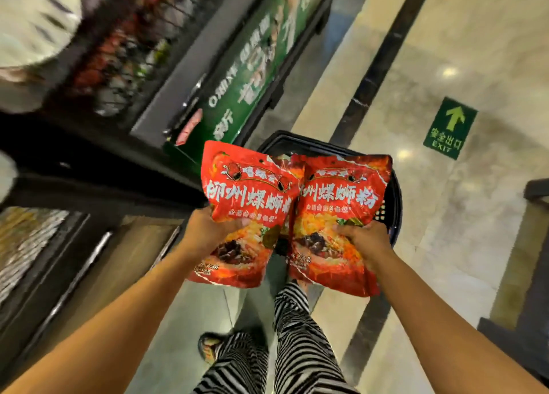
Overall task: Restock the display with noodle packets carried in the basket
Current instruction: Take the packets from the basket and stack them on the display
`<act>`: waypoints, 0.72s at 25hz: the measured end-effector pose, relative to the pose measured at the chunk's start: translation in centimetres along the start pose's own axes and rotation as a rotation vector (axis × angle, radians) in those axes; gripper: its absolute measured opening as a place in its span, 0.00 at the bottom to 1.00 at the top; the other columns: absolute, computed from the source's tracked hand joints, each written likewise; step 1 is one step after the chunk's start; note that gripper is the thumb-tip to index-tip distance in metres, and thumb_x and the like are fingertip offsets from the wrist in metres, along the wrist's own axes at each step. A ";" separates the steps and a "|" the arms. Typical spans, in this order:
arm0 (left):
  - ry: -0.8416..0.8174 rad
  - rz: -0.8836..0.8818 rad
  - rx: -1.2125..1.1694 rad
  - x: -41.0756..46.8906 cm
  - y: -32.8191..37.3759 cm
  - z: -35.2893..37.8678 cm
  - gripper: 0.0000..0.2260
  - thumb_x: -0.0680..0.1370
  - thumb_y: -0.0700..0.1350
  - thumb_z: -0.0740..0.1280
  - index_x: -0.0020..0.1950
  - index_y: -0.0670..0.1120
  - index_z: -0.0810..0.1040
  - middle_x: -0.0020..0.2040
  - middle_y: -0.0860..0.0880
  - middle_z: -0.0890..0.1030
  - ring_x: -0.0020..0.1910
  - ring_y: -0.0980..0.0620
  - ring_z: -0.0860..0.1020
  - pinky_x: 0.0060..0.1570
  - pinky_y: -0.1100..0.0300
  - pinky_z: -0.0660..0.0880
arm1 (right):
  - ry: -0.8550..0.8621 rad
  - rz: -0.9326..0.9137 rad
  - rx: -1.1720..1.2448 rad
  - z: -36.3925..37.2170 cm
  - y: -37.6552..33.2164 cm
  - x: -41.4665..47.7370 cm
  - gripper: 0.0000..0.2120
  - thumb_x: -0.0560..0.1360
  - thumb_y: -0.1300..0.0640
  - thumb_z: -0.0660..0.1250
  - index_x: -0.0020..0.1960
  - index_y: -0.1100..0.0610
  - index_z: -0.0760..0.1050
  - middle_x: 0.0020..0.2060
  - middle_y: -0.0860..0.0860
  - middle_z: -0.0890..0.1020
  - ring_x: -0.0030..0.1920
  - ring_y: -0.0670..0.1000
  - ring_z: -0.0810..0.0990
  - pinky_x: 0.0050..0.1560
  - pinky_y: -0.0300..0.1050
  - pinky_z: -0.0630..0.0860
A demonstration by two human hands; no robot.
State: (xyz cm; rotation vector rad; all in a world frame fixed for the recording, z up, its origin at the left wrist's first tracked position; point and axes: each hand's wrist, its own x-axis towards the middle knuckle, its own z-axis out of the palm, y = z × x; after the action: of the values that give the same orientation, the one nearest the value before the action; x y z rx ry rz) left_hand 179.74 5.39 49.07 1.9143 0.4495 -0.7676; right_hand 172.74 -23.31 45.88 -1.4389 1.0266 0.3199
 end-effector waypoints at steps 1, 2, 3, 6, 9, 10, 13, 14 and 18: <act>0.026 0.008 -0.036 -1.9 -0.3 -1.7 0.14 0.68 0.49 0.79 0.49 0.53 0.80 0.43 0.58 0.83 0.41 0.60 0.82 0.46 0.61 0.75 | -0.022 -0.027 -0.019 0.9 -0.3 -2.0 0.31 0.64 0.65 0.80 0.64 0.60 0.74 0.55 0.55 0.82 0.55 0.59 0.81 0.59 0.57 0.77; 0.050 0.018 -0.067 -3.5 -0.7 -3.3 0.12 0.68 0.48 0.79 0.46 0.53 0.80 0.39 0.59 0.83 0.39 0.62 0.81 0.44 0.63 0.75 | -0.048 -0.051 -0.035 1.7 -0.4 -3.8 0.33 0.63 0.64 0.80 0.66 0.59 0.74 0.56 0.55 0.82 0.55 0.59 0.81 0.60 0.59 0.77; 0.064 0.036 -0.092 -5.2 -1.1 -4.8 0.11 0.68 0.47 0.79 0.44 0.54 0.79 0.35 0.60 0.83 0.35 0.64 0.81 0.41 0.66 0.74 | -0.070 -0.073 -0.053 2.3 -0.5 -5.8 0.34 0.62 0.62 0.81 0.65 0.58 0.74 0.56 0.55 0.82 0.55 0.59 0.82 0.60 0.61 0.77; 0.100 0.105 -0.166 -11.5 -3.5 -10.1 0.11 0.68 0.45 0.79 0.45 0.54 0.80 0.34 0.65 0.83 0.36 0.66 0.82 0.39 0.70 0.74 | -0.148 -0.186 -0.076 4.9 0.0 -12.8 0.37 0.55 0.53 0.85 0.62 0.54 0.77 0.53 0.52 0.84 0.52 0.58 0.83 0.58 0.62 0.78; 0.185 0.163 -0.278 -18.2 -6.9 -15.4 0.11 0.68 0.41 0.79 0.46 0.51 0.82 0.38 0.61 0.85 0.39 0.63 0.83 0.40 0.69 0.76 | -0.208 -0.278 -0.060 7.6 0.7 -19.3 0.31 0.54 0.55 0.84 0.55 0.51 0.78 0.49 0.49 0.85 0.50 0.55 0.84 0.56 0.57 0.79; 0.213 0.168 -0.312 -20.3 -8.1 -17.0 0.11 0.68 0.40 0.79 0.47 0.49 0.83 0.38 0.59 0.85 0.39 0.62 0.84 0.39 0.70 0.76 | -0.245 -0.309 -0.057 8.6 1.2 -21.1 0.24 0.59 0.60 0.82 0.52 0.51 0.79 0.47 0.48 0.85 0.49 0.54 0.84 0.55 0.55 0.79; 0.284 0.176 -0.405 -25.9 -11.2 -21.3 0.10 0.68 0.40 0.79 0.47 0.47 0.83 0.38 0.56 0.86 0.37 0.59 0.84 0.33 0.71 0.76 | -0.310 -0.364 -0.114 11.9 2.0 -25.7 0.21 0.65 0.65 0.78 0.55 0.54 0.79 0.46 0.49 0.85 0.47 0.54 0.84 0.53 0.54 0.79; 0.319 0.183 -0.444 -27.7 -12.4 -22.8 0.10 0.68 0.41 0.79 0.47 0.47 0.83 0.38 0.55 0.86 0.38 0.58 0.84 0.33 0.70 0.77 | -0.344 -0.381 -0.122 13.3 2.3 -27.0 0.22 0.65 0.66 0.78 0.56 0.54 0.78 0.46 0.50 0.85 0.47 0.54 0.84 0.53 0.53 0.79; 0.446 0.208 -0.590 -34.1 -16.1 -27.7 0.12 0.69 0.41 0.78 0.50 0.47 0.82 0.40 0.55 0.86 0.39 0.56 0.85 0.35 0.67 0.77 | -0.492 -0.437 -0.192 18.6 2.0 -31.8 0.19 0.65 0.68 0.78 0.51 0.54 0.80 0.45 0.49 0.86 0.46 0.53 0.86 0.50 0.50 0.80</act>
State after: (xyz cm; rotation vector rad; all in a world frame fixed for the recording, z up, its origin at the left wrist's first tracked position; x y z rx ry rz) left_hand 153.86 38.06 70.43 1.5230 0.6523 -0.0418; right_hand 160.55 6.21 64.43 -1.6054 0.2787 0.4308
